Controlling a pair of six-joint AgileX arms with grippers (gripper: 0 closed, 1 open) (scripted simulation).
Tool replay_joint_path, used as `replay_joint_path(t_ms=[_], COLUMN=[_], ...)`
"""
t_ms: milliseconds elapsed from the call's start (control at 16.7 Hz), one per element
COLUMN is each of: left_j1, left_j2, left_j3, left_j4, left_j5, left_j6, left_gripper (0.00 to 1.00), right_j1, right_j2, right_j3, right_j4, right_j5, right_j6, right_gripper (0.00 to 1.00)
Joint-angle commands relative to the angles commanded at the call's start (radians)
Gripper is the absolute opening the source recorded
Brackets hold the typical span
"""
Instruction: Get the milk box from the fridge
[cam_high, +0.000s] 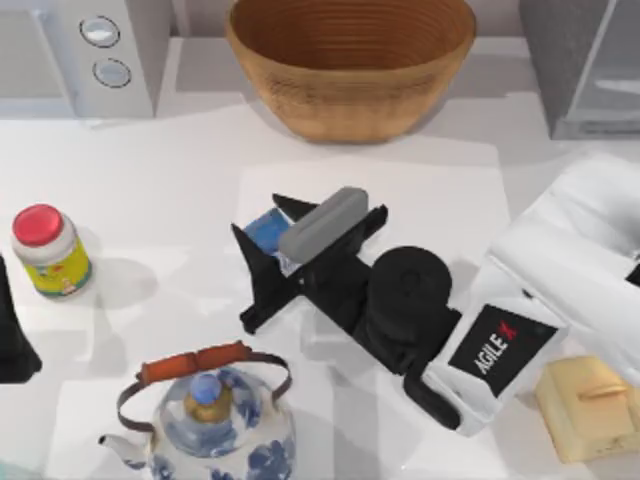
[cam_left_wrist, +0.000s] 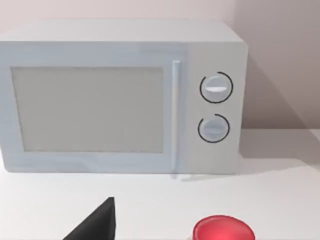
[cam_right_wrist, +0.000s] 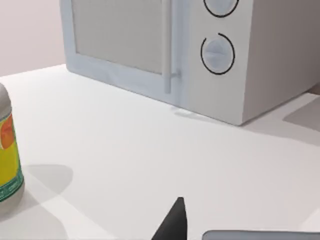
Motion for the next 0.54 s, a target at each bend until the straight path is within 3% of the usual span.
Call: replay_joint_path(t_ms=[180,540], left_j1=[0.0,0.0], left_j2=[0.0,0.0], left_j3=[0.0,0.0], left_j4=[0.0,0.0], left_j5=[0.0,0.0], left_j6=[0.0,0.0], left_gripper=[1.0,1.0], right_j1=[0.0,0.0], right_j2=[0.0,0.0], right_j3=[0.0,0.0], right_j4=[0.0,0.0], right_j5=[0.0,0.0], right_j6=[0.0,0.0], right_gripper=[0.98,1.0])
